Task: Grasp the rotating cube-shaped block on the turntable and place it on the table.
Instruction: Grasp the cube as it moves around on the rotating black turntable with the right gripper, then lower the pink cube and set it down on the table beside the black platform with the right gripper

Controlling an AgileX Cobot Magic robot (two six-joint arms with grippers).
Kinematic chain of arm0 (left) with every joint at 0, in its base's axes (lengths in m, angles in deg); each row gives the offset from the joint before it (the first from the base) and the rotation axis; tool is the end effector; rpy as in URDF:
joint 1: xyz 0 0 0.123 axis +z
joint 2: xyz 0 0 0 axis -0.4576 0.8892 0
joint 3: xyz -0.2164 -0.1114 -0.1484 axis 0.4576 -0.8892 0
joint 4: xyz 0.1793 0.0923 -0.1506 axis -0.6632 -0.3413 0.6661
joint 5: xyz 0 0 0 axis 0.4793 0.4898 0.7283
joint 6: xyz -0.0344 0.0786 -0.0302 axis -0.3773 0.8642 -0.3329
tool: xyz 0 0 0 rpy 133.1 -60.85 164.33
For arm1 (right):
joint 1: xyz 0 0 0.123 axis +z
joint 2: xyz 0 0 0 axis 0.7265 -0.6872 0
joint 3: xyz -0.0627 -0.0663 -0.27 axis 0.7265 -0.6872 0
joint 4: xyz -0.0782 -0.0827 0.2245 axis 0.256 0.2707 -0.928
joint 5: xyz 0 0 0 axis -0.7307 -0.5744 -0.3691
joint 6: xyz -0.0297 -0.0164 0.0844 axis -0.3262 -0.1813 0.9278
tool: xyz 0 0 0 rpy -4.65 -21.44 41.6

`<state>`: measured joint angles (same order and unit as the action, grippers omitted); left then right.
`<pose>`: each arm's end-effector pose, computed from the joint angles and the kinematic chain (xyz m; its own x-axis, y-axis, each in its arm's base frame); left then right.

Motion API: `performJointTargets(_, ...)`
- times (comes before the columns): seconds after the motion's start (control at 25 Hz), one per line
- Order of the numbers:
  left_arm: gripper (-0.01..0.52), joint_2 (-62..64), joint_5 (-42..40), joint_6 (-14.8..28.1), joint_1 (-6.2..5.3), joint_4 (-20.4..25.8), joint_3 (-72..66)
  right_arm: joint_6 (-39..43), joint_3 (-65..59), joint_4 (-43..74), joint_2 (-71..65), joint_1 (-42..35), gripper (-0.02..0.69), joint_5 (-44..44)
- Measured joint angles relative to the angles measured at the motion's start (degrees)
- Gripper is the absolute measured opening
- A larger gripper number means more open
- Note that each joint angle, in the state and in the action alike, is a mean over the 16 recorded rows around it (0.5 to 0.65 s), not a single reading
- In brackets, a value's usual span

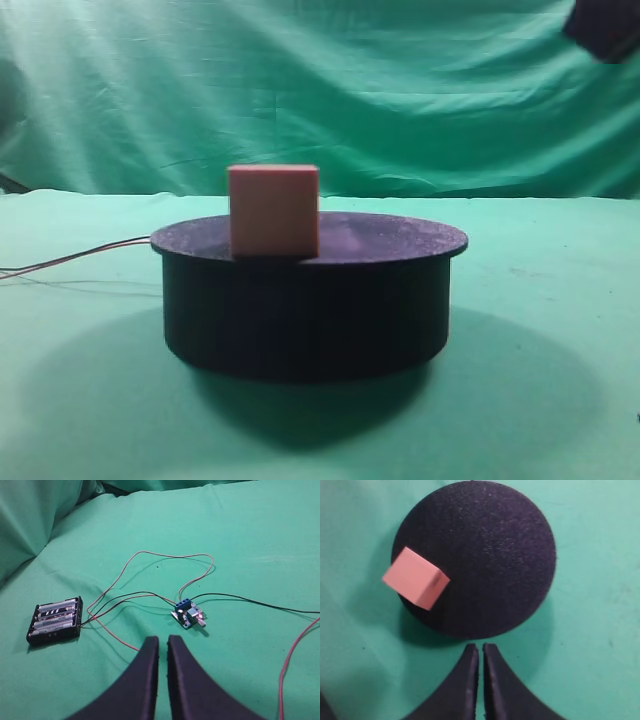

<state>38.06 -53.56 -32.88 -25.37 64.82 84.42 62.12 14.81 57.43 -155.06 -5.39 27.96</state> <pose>0.0519 0.0089 0.1732 -0.2859 0.1192 -0.9508 -0.0719 0.9868 0.1453 0.1691 0.1767 0.2296 -0.6030 -0.6152 -0.5079 -0.7708 0.6135 0.1720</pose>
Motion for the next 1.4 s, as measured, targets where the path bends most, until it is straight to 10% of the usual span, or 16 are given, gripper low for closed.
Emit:
performJointTargets(0.4,0.0,0.0,0.0,0.0,0.0,0.0,0.0,-0.1,6.5,0.5,-10.4,1.0,0.612,1.5)
performJointTargets(1.0,0.0,0.0,0.0,0.0,0.0,0.0,0.0,12.5,12.4,15.9,-12.5,0.8,0.307,8.1)
performJointTargets(1.4,0.0,0.0,0.0,0.0,0.0,0.0,0.0,26.2,6.3,24.3,-3.9,-3.4,0.293,8.0)
